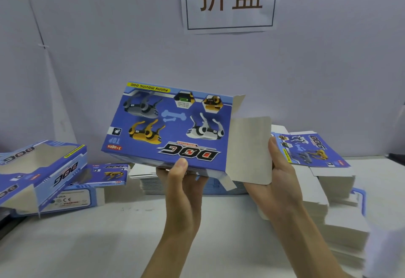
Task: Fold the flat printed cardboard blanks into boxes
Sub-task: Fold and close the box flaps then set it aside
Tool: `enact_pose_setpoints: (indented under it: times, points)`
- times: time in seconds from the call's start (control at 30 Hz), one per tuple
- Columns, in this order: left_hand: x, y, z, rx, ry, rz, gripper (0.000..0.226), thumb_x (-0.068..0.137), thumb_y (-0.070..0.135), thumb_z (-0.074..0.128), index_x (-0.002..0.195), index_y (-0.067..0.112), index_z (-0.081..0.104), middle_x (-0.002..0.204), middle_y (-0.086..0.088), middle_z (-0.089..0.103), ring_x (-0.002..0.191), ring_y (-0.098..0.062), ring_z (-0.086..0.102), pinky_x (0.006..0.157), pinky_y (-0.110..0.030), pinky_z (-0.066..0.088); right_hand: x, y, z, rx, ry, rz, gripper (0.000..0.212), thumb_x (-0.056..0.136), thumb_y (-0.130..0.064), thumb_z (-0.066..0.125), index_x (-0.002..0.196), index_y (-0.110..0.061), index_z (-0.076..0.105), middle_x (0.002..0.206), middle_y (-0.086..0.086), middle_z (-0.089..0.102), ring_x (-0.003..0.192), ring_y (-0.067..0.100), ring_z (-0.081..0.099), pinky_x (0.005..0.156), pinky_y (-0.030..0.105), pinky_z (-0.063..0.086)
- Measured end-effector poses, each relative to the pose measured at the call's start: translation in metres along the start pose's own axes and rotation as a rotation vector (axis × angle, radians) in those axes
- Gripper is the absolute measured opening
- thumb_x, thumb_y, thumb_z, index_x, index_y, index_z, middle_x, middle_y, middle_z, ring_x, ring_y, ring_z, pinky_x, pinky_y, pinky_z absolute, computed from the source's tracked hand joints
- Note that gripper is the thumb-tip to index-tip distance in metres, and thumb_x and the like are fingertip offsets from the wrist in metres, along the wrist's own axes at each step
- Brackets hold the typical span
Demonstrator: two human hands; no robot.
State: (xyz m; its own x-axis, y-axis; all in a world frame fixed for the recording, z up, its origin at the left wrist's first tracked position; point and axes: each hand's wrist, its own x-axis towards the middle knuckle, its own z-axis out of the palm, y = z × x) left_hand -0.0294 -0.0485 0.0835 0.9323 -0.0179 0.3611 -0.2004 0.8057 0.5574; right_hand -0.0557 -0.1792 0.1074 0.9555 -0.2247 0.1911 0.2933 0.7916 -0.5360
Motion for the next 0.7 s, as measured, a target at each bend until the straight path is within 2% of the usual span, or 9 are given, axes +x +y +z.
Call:
enact_pose_setpoints:
  times: [0.1, 0.17, 0.3, 0.37, 0.47, 0.53, 0.63, 0.7]
  points:
    - [-0.004, -0.007, 0.001, 0.006, 0.032, 0.013, 0.091, 0.057, 0.036, 0.070, 0.138, 0.009, 0.037, 0.107, -0.012, 0.060, 0.085, -0.016, 0.068, 0.064, -0.030, 0.057, -0.002, 0.002, 0.001, -0.056, -0.011, -0.003, 0.043, 0.085, -0.038, 0.056, 0.124, -0.022, 0.060, 0.120, 0.008, 0.067, 0.112, 0.025, 0.065, 0.067, 0.033, 0.061]
    - [-0.005, -0.009, 0.002, -0.012, 0.041, 0.011, 0.089, 0.056, 0.036, 0.069, 0.136, 0.008, 0.040, 0.098, -0.009, 0.063, 0.081, -0.015, 0.068, 0.063, -0.030, 0.058, -0.002, 0.002, 0.001, -0.063, -0.030, -0.021, 0.035, 0.084, -0.037, 0.057, 0.116, -0.023, 0.062, 0.114, 0.006, 0.069, 0.105, 0.022, 0.068, 0.062, 0.032, 0.060]
    - [-0.006, -0.006, 0.000, -0.030, 0.032, 0.021, 0.071, 0.057, 0.039, 0.067, 0.120, 0.013, 0.049, 0.087, -0.004, 0.067, 0.079, -0.016, 0.067, 0.066, -0.031, 0.058, 0.002, -0.002, -0.002, -0.072, 0.005, -0.028, 0.041, 0.077, -0.036, 0.064, 0.115, -0.022, 0.065, 0.121, 0.005, 0.068, 0.106, 0.023, 0.068, 0.072, 0.035, 0.061]
    - [-0.007, -0.006, 0.001, -0.031, 0.026, 0.024, 0.064, 0.058, 0.039, 0.067, 0.114, 0.014, 0.049, 0.084, -0.003, 0.068, 0.078, -0.015, 0.067, 0.067, -0.031, 0.057, 0.002, 0.000, -0.004, -0.123, 0.030, -0.043, 0.044, 0.076, -0.038, 0.066, 0.116, -0.021, 0.066, 0.118, 0.007, 0.070, 0.106, 0.025, 0.068, 0.072, 0.037, 0.061]
    - [-0.010, -0.009, 0.004, -0.044, 0.005, 0.007, 0.055, 0.060, 0.038, 0.066, 0.108, 0.015, 0.053, 0.084, -0.003, 0.067, 0.077, -0.015, 0.066, 0.066, -0.030, 0.056, 0.002, 0.003, -0.006, -0.205, 0.125, -0.108, 0.018, 0.077, -0.038, 0.066, 0.089, -0.027, 0.075, 0.101, 0.003, 0.075, 0.094, 0.023, 0.072, 0.063, 0.035, 0.061]
    - [-0.010, -0.010, 0.005, -0.084, -0.018, -0.013, 0.055, 0.062, 0.037, 0.066, 0.112, 0.015, 0.053, 0.088, -0.005, 0.065, 0.078, -0.016, 0.065, 0.066, -0.031, 0.056, 0.002, 0.002, -0.006, -0.216, 0.183, -0.146, 0.013, 0.083, -0.035, 0.064, 0.083, -0.028, 0.075, 0.095, -0.001, 0.076, 0.087, 0.019, 0.073, 0.061, 0.034, 0.061]
    - [-0.001, -0.006, 0.001, -0.084, -0.087, -0.088, 0.041, 0.068, 0.036, 0.066, 0.107, 0.023, 0.065, 0.096, -0.004, 0.068, 0.086, -0.017, 0.066, 0.069, -0.035, 0.056, 0.003, 0.000, -0.004, -0.141, 0.141, -0.132, 0.015, 0.089, -0.030, 0.059, 0.097, -0.024, 0.070, 0.095, -0.001, 0.076, 0.085, 0.015, 0.073, 0.060, 0.032, 0.061]
    - [0.005, 0.000, -0.001, -0.033, -0.081, -0.188, 0.053, 0.067, 0.043, 0.072, 0.116, 0.024, 0.062, 0.104, -0.006, 0.068, 0.095, -0.022, 0.066, 0.069, -0.038, 0.057, 0.002, 0.005, -0.003, -0.140, 0.146, -0.129, 0.022, 0.093, -0.029, 0.056, 0.111, -0.020, 0.064, 0.104, 0.000, 0.075, 0.092, 0.016, 0.072, 0.064, 0.033, 0.060]
